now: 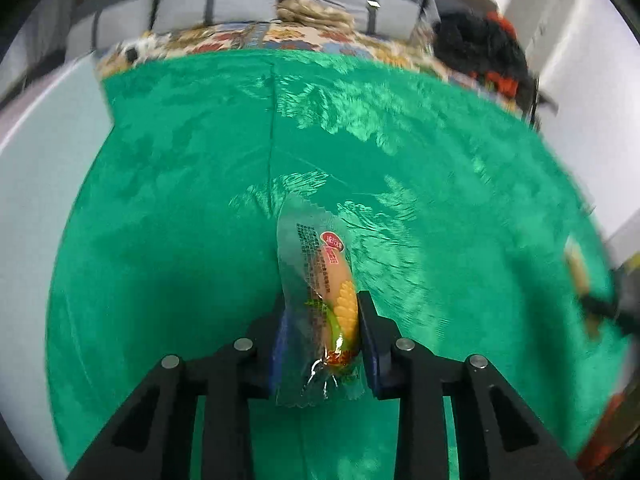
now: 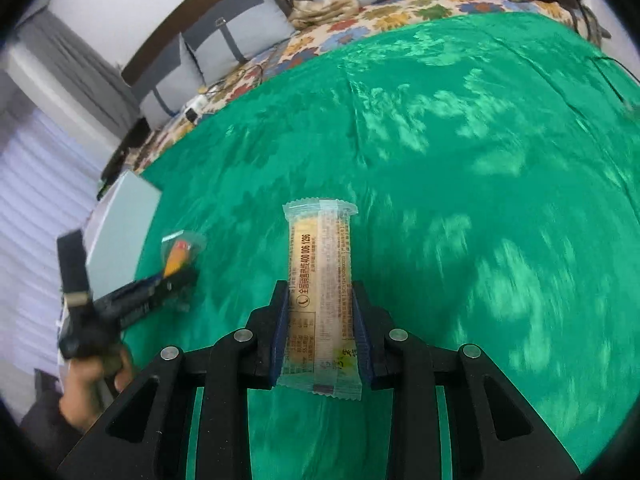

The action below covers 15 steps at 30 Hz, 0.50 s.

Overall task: Organize snacks
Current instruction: 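Hold the corn sausage pack in the left tool while the right tool grasps the small bar, then carry both snacks into the white box and open both tools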

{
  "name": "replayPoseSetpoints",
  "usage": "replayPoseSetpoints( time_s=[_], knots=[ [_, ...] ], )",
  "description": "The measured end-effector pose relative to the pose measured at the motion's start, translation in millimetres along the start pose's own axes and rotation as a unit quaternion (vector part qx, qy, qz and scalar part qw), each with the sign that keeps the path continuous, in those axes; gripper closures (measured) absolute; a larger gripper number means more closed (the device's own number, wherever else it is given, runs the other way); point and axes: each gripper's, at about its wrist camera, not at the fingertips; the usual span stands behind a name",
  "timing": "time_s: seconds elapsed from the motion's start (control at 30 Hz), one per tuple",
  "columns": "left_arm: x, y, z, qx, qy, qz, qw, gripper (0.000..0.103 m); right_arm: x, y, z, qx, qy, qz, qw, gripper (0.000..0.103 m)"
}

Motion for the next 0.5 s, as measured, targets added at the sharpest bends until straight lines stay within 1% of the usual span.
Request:
replayPoseSetpoints(
  time_s=[0.07, 0.17, 0.23, 0.3, 0.33, 0.37, 0.4, 0.43, 0.5],
  knots=[
    [-16, 8, 8, -0.027, 0.027, -0.005, 0.9993, 0.073, -12, 11, 12, -0.016, -0.006, -0.001, 1.0, 0.072],
    [-55, 21, 21, -0.071, 0.066, -0.025, 0.995, 0.073, -24, 16, 41, -0.051, -0.017, 0.0, 0.999, 0.072],
    [-94, 27, 35, -0.102, 0.097, -0.049, 0.9888, 0.073, -31, 14, 71, -0.079, -0.034, -0.001, 0.996, 0.072],
    [-140, 29, 53, -0.124, 0.113, -0.082, 0.9824, 0.072, -35, 7, 108, -0.106, -0.059, -0.006, 0.993, 0.072],
    [-161, 30, 64, -0.13, 0.115, -0.097, 0.98, 0.072, -38, 4, 136, -0.126, -0.079, -0.01, 0.989, 0.072],
    [-188, 29, 83, -0.136, 0.11, -0.118, 0.9776, 0.072, -39, 0, 158, -0.139, -0.095, -0.012, 0.986, 0.072],
    [-205, 29, 97, -0.141, 0.101, -0.129, 0.9764, 0.072, -38, -5, 190, -0.156, -0.12, -0.014, 0.98, 0.072],
    [-221, 29, 113, -0.146, 0.087, -0.139, 0.9756, 0.072, -36, -6, 217, -0.168, -0.143, -0.012, 0.975, 0.072],
    [-250, 33, 153, -0.156, 0.04, -0.156, 0.9745, 0.071, -27, -11, 268, -0.189, -0.182, -0.006, 0.965, 0.072]
  ],
)
Point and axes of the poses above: each gripper's, at about its wrist camera, not at the fingertips, and x roughly the way its jaws point, z to its left, y to its underside, and after that the axes turned 8 degrees about -x, right-handed
